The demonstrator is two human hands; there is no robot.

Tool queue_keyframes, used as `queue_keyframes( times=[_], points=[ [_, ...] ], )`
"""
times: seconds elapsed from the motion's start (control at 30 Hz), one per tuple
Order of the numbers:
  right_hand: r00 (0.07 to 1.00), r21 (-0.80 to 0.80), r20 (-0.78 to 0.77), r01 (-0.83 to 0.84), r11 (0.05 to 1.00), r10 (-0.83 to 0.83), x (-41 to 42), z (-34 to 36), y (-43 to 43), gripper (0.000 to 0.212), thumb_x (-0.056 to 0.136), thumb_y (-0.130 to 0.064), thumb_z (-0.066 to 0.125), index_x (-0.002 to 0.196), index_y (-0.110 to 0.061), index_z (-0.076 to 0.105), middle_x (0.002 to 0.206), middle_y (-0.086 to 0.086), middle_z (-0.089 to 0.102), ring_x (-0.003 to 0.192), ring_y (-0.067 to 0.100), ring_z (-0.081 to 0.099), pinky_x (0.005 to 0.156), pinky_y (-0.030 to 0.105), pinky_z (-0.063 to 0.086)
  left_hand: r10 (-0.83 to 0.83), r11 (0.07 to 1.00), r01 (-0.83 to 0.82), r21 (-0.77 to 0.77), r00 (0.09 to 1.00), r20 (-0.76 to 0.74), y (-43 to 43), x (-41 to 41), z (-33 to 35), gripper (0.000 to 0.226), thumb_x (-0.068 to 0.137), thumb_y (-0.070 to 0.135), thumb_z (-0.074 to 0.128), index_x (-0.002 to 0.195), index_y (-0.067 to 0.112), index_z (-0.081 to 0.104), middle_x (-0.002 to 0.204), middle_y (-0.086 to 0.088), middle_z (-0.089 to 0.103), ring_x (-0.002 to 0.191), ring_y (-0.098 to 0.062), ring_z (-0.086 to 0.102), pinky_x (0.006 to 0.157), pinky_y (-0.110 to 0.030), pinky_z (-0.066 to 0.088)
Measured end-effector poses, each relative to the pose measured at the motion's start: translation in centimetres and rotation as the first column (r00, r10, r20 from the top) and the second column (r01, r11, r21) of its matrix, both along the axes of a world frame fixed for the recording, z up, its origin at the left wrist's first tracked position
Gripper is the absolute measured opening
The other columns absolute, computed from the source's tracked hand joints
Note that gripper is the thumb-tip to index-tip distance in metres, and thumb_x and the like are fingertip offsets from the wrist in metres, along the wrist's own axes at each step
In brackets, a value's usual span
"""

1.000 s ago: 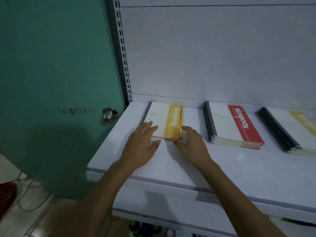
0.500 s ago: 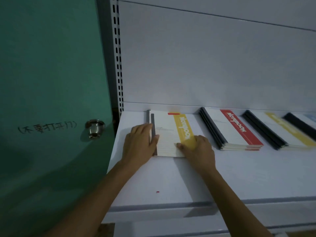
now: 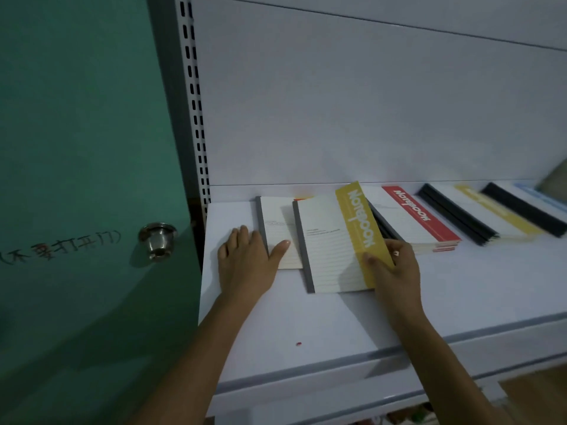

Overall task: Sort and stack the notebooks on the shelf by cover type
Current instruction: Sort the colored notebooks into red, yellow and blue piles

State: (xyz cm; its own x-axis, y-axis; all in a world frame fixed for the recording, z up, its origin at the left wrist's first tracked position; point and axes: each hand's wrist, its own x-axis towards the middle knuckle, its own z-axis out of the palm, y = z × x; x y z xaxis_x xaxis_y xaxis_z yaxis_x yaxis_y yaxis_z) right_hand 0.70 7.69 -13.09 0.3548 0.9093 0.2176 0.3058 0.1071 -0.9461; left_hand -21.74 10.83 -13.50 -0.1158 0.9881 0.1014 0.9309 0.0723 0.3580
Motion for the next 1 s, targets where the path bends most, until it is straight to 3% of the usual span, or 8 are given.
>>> queue_keyframes(
  times=[0.13,0.27,0.4,0.47,0.53,0.73,0.87,1.0],
  points=[
    [0.998,-0.01,-0.058,0.03,1.0,-0.03,-0.1,0.2,0.1,0.018,0.091,-0.019,0.061,0.104,-0.02,0.048,0.096,-0.01,0.058,0.086,0.006,0.06,0.061,0.017,0.046,0.014,0.998,-0.017,0.062,0.998,0.054,0.2,-0.2,0.1,0.061,0.093,0.056,0.042,0.138,0.015,0.039,0.15,-0.008,0.036,0.141,-0.026,0.024,0.112,-0.043,0.02],
    [0.997,-0.014,-0.062,0.045,0.999,-0.046,0.0,0.2,0.4,0.017,0.092,-0.02,0.058,0.108,-0.019,0.053,0.102,-0.004,0.063,0.092,0.01,0.061,0.071,0.025,0.051,0.035,0.966,-0.12,0.229,0.939,0.343,0.1,-0.2,0.6,0.034,0.089,0.03,0.061,0.117,0.015,0.049,0.119,-0.004,0.059,0.114,-0.024,0.052,0.1,-0.045,0.038],
    [0.997,-0.022,-0.052,0.047,0.999,-0.048,-0.1,0.0,0.5,0.016,0.095,-0.018,0.054,0.109,-0.015,0.059,0.1,-0.004,0.066,0.094,0.012,0.063,0.075,0.026,0.052,0.026,0.884,-0.258,0.391,0.861,0.509,-0.6,-0.2,1.2,0.014,0.098,0.029,0.044,0.097,0.017,0.038,0.091,-0.006,0.059,0.08,-0.024,0.057,0.072,-0.039,0.047],
    [0.997,-0.013,-0.051,0.058,0.998,-0.059,-0.1,0.1,0.4,0.014,0.095,-0.02,0.053,0.108,-0.018,0.056,0.101,-0.007,0.064,0.094,0.01,0.062,0.07,0.023,0.049,0.003,0.866,-0.289,0.408,0.819,0.574,-0.9,-0.2,1.3,0.018,0.1,0.032,0.036,0.099,0.014,0.035,0.087,-0.006,0.06,0.067,-0.021,0.054,0.051,-0.026,0.038],
    [0.995,-0.003,-0.075,0.064,0.998,-0.064,-0.3,0.2,0.3,0.009,0.097,-0.023,0.051,0.106,-0.023,0.053,0.1,-0.009,0.064,0.085,0.006,0.064,0.058,0.02,0.049,-0.009,0.854,-0.317,0.412,0.784,0.621,-1.1,-0.2,1.3,0.022,0.101,0.032,0.033,0.105,0.01,0.035,0.084,-0.001,0.057,0.06,-0.014,0.052,0.047,-0.021,0.032],
    [0.994,-0.014,-0.106,-0.006,1.0,0.004,-1.3,1.9,-1.2,0.007,0.099,-0.023,0.046,0.105,-0.02,0.049,0.099,0.005,0.065,0.071,0.015,0.061,0.041,0.017,0.045,-0.071,0.894,-0.286,0.345,0.67,0.739,-2.1,-0.7,2.2,0.025,0.1,0.031,0.041,0.116,0.012,0.04,0.094,0.003,0.058,0.075,-0.018,0.059,0.055,-0.027,0.047],
    [0.952,0.025,-0.305,0.011,1.0,-0.003,0.6,4.0,-4.4,0.007,0.097,-0.028,0.053,0.103,-0.024,0.053,0.086,-0.003,0.067,0.059,0.013,0.065,0.042,0.018,0.046,-0.169,0.898,-0.299,0.323,0.445,0.88,-3.3,-0.3,5.3,0.024,0.092,0.015,0.054,0.11,0.022,0.041,0.094,0.015,0.057,0.081,0.001,0.058,0.057,-0.017,0.048],
    [0.915,0.059,-0.402,0.067,0.996,-0.038,4.9,5.2,-8.7,0.009,0.097,-0.027,0.053,0.099,-0.021,0.058,0.074,-0.001,0.068,0.05,0.013,0.06,0.038,0.019,0.041,-0.275,0.89,-0.273,0.365,0.318,0.907,-6.8,3.6,7.5,0.034,0.091,0.011,0.054,0.12,0.029,0.049,0.102,0.019,0.062,0.089,0.002,0.063,0.059,-0.012,0.051]
  ],
)
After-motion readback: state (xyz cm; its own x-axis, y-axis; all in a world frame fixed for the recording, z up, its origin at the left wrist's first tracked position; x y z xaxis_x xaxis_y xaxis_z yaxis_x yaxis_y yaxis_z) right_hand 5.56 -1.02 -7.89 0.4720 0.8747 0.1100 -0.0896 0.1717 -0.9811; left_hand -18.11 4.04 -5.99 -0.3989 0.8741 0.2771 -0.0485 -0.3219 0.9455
